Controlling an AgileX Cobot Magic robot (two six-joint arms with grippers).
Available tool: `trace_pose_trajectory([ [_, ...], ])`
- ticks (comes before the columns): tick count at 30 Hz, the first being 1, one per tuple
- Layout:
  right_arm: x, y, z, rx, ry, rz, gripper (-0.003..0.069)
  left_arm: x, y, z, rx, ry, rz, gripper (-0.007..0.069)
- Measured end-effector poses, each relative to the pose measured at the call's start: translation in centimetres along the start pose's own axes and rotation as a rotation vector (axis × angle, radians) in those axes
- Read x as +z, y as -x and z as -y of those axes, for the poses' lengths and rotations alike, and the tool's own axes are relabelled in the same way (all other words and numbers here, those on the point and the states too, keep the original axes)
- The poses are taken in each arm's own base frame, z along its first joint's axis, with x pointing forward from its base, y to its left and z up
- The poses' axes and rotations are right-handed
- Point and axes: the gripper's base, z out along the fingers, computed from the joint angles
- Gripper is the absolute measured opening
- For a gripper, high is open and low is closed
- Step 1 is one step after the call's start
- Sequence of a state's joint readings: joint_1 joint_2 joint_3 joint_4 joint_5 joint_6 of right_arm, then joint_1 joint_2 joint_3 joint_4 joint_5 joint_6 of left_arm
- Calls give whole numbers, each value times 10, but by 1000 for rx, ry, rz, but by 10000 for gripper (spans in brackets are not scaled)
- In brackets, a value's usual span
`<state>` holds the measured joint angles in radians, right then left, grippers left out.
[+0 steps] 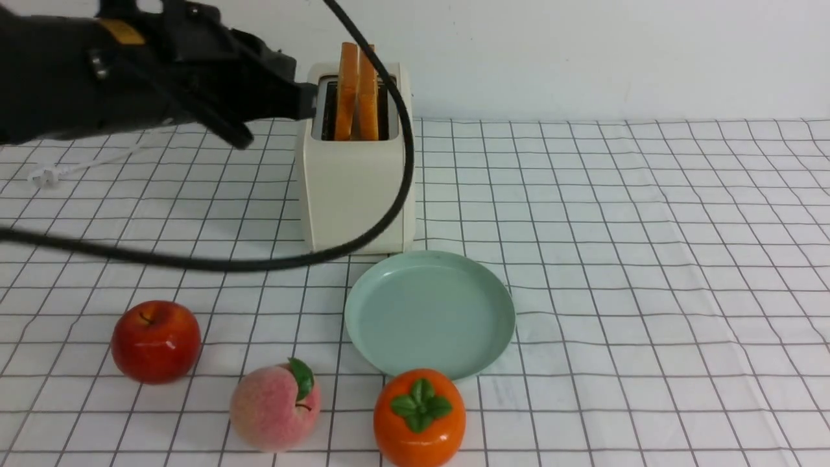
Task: Take toasted bread from bread machine on white checkered table place on plate.
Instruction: 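Reach for a toast slice standing in the toaster with the left gripper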
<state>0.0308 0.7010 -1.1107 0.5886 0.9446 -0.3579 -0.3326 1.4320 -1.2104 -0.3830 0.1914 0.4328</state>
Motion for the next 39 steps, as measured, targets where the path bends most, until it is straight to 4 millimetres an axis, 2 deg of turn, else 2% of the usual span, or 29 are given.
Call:
trace_pose_trajectory([
  [2, -3, 5, -2, -7, 3, 14, 21, 26, -5, -2, 21, 6, -29, 43],
  [3, -3, 6, -2, -9, 3, 18, 21, 26, -5, -2, 21, 6, -28, 49],
  [4, -6, 9, -4, -6, 12, 34, 21, 44, -7, -4, 31, 13, -32, 109],
  [10, -8, 14, -11, -18, 77, 71, 25, 96, -29, -11, 79, 65, -14, 353],
  [13, -8, 14, -12, -28, 87, 75, 29, 114, -43, -14, 88, 92, 5, 403],
  [21, -8, 14, -12, -49, 87, 76, 33, 140, -62, -20, 98, 152, 82, 377],
  [29, -8, 14, -12, -54, 88, 77, 33, 151, -56, -20, 55, 151, 147, 360],
  [39, -8, 15, -13, -49, 94, 80, 38, 154, -59, -18, -4, 118, 113, 362],
])
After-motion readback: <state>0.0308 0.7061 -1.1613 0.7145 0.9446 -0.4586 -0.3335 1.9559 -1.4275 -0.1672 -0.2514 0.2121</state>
